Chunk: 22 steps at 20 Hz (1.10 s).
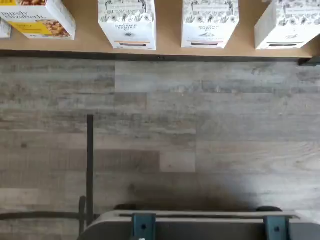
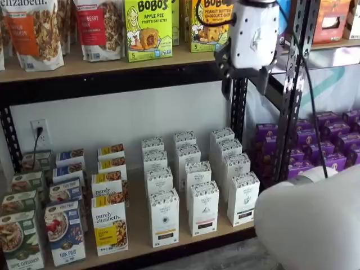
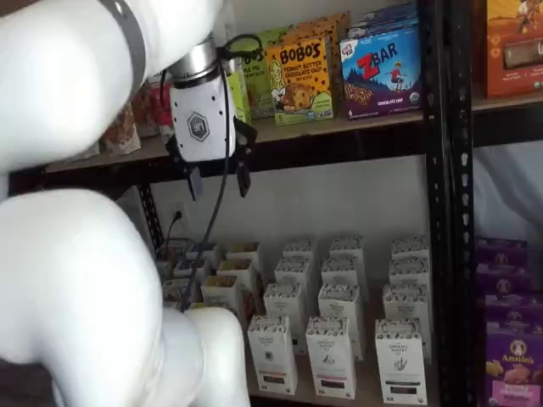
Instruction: Pick up the white box with a yellow strip in the middle, on the bottom shelf, the fourth box from the left
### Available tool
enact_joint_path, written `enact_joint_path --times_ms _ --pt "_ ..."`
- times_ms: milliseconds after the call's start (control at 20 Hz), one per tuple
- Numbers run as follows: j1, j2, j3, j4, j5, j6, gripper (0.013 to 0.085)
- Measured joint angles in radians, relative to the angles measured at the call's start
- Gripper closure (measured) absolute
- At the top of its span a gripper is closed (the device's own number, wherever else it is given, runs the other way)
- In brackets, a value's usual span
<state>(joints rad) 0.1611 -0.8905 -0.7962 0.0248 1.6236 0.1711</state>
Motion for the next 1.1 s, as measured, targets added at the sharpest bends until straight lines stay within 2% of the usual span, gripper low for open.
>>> enact_joint_path --times_ms 400,600,700,850,950,1100 --pt "0.099 0.046 0.088 -0.019 -0.159 0.098 0.013" --pt "0.126 0.087 0.125 0.012 -0.25 0.12 0.013" --pt "0.142 0.114 0.139 0.014 -0.289 0.134 0.013" --pt "0.169 0.163 0.151 0.001 -0.332 0.163 0.013" --pt "0.198 0.211 0.144 -0.037 -0.337 0.202 0.013" --pt "0.217 0.248 0.162 -0.052 -0.395 0.228 0.013"
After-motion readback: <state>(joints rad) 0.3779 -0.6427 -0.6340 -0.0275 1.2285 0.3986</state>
